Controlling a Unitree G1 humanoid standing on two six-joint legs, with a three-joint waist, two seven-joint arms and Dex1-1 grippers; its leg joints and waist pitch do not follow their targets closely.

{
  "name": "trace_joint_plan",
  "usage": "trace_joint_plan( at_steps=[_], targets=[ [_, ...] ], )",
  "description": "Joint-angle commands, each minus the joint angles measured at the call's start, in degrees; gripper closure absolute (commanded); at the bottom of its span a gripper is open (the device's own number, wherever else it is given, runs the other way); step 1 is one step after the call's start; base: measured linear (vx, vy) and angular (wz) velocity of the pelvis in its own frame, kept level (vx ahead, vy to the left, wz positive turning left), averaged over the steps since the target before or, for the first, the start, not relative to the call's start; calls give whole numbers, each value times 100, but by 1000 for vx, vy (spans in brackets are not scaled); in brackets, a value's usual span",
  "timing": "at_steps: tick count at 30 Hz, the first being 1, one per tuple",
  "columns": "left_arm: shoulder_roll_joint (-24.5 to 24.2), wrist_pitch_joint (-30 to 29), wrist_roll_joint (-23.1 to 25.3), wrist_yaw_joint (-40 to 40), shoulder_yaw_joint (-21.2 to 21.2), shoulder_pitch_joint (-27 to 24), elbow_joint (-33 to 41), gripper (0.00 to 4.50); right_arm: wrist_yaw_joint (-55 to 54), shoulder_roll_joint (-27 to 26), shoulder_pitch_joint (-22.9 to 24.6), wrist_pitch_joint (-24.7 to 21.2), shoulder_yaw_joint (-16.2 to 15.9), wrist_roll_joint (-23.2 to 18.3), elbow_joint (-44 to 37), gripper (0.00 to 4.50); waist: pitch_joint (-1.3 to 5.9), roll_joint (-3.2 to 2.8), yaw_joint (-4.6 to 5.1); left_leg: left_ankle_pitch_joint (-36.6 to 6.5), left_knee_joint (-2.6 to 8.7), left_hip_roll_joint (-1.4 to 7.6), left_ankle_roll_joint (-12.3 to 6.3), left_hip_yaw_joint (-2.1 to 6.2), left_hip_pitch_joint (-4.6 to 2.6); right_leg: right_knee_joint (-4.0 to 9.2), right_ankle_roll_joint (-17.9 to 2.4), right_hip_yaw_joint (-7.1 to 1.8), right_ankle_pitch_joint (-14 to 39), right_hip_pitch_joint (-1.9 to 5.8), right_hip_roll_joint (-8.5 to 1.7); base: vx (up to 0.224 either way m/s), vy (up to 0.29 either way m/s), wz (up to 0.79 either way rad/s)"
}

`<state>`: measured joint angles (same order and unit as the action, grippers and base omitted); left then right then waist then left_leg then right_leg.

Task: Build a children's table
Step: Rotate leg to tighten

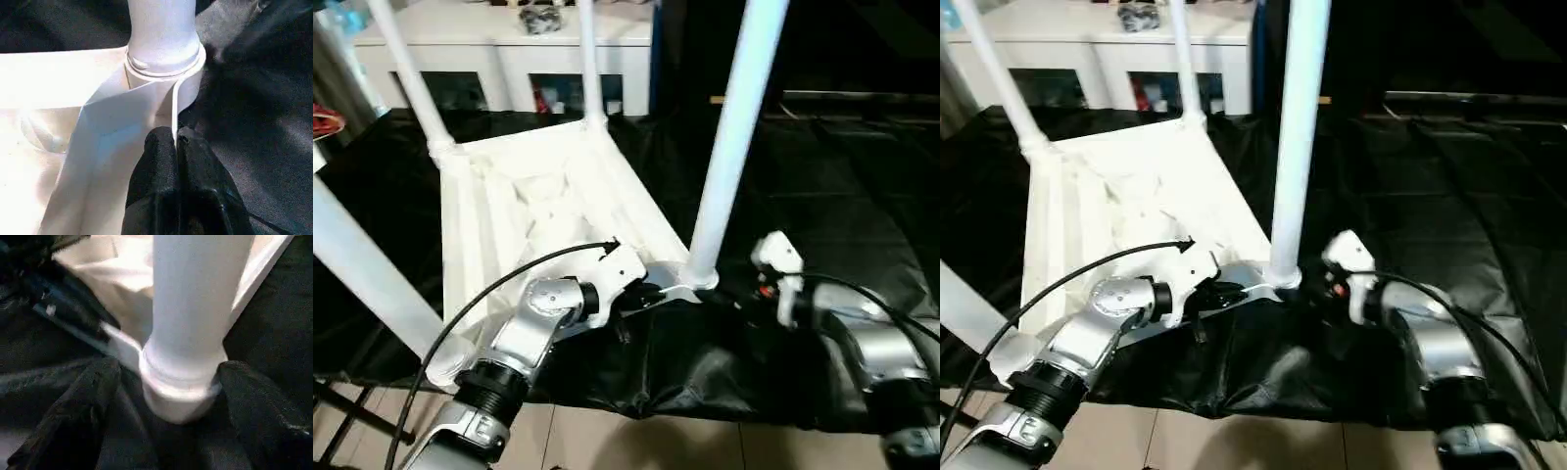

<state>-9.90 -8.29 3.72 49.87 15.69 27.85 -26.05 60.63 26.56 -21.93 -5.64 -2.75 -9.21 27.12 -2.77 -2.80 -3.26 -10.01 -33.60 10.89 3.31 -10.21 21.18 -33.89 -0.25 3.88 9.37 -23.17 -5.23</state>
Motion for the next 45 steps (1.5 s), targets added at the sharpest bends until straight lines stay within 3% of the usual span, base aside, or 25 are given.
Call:
trace_joint_plan(
  at_steps=[1,3,5,8,11,13,15,16,17,18,19,20,21,22,27,29,34,35,36,38,45],
  targets=[
    [-24,146,-174,121,-34,44,140,450,154,121,12,10,75,-135,-87,93,357,128,-8,-1510,369,167,-498,43,-11,487,-1086,-180,2020,289,-266,0,0,0],
    [-48,151,-192,185,-29,42,156,450,233,144,-3,-134,164,-312,-147,93,355,122,-3,-1505,365,164,-531,39,-12,494,-1091,-182,2013,288,-262,0,0,0],
    [-59,152,-200,207,-27,43,161,450,252,123,-15,-200,214,-395,-195,56,362,111,-9,-1436,362,166,-543,43,-5,482,-1109,-178,1951,288,-261,0,0,0],
    [-88,151,-215,259,-10,45,170,450,300,103,0,-295,233,-471,-358,53,365,101,-18,-1419,365,176,-548,46,-7,468,-1143,-171,1864,286,-255,0,0,0],
    [-110,163,-217,283,10,46,175,450,379,142,72,-316,161,-481,-523,14,364,109,-26,-1414,366,177,-541,44,-2,470,-1121,-174,1876,287,-258,0,0,0],
    [-107,296,-117,88,11,56,159,450,529,256,192,-385,41,-481,-686,9,359,111,-31,-1433,368,178,-534,45,-6,481,-1098,-176,1932,285,-261,0,0,0],
    [29,109,-323,-69,-215,66,271,450,778,374,374,-534,-70,-544,-939,9,357,121,-41,-1440,368,175,-549,43,8,484,-1082,-176,1960,297,-259,0,0,0],
    [29,109,-323,-69,-215,66,271,422,778,374,374,-534,-70,-544,-939,6,351,122,-46,-1443,371,177,-542,46,10,488,-1059,-177,1994,296,-262,0,0,0],
    [47,11,-425,-29,-272,51,352,422,802,379,406,-565,-85,-558,-989,6,353,91,-50,-1458,372,175,-536,49,6,486,-1053,-176,2028,292,-265,0,0,0],
    [79,-425,-808,101,-472,-63,786,406,861,350,454,-660,-142,-624,-1100,4,357,108,-42,-1457,370,176,-531,51,6,488,-1061,-171,2048,289,-267,0,0,0],
    [65,-514,-878,127,-505,-109,910,395,874,336,469,-683,-164,-642,-1138,4,361,120,-29,-1381,374,176,-523,61,43,457,-1132,-166,1946,320,-280,0,0,0],
    [55,-578,-928,146,-530,-142,1001,392,884,325,480,-700,-180,-654,-1165,4,365,71,-31,-1383,369,183,-513,59,26,448,-1178,-168,1925,308,-284,0,0,0],
    [-43,-724,-1001,179,-586,-307,1313,383,907,240,506,-810,-242,-704,-1300,4,361,69,-23,-1433,366,207,-529,52,3,469,-1249,-175,1853,274,-270,0,0,0],
    [-80,-764,-1010,184,-600,-362,1398,371,913,207,508,-848,-261,-723,-1337,4,354,88,-13,-1441,369,199,-556,53,24,455,-1261,-170,1805,286,-256,0,0,0],
    [-409,-1141,-1189,312,-692,-881,2104,327,834,-28,409,-794,-411,-696,-1313,4,343,91,6,-1491,384,199,-478,59,11,461,-1092,-180,2075,264,-258,0,0,0],
    [-553,-1448,-1308,282,-758,-1179,2543,313,844,-110,342,-827,-467,-700,-1291,4,337,62,14,-1595,400,210,-417,68,-8,460,-1075,-178,2153,249,-251,0,0,0],
    [-801,-1668,-1496,221,-883,-1780,3152,265,405,-390,-6,-515,-402,-485,-773,4,301,71,40,-1810,431,205,-291,63,-12,478,-1100,-188,2271,219,-242,0,0,0],
    [-828,-1666,-1516,224,-892,-1850,3212,259,330,-422,-47,-472,-387,-460,-702,4,294,54,28,-1928,423,201,-247,53,-60,494,-1055,-202,2352,184,-228,0,0,0],
    [-865,-1629,-1539,225,-909,-1973,3290,259,208,-486,-140,-381,-350,-430,-550,4,296,79,22,-1939,420,198,-235,49,-59,500,-1042,-205,2376,183,-233,0,0,0],
    [-902,-1601,-1566,234,-921,-2091,3366,227,103,-555,-244,-316,-310,-414,-384,4,290,72,31,-1926,447,193,-210,73,-16,480,-990,-197,2427,221,-240,0,0,0],
    [-1061,-1687,-1686,211,-863,-2485,3706,176,-926,-796,-853,90,-198,-16,693,4,297,62,87,-1963,433,183,-131,65,-30,458,-1061,-203,2294,199,-239,0,0,0]
  ],
)
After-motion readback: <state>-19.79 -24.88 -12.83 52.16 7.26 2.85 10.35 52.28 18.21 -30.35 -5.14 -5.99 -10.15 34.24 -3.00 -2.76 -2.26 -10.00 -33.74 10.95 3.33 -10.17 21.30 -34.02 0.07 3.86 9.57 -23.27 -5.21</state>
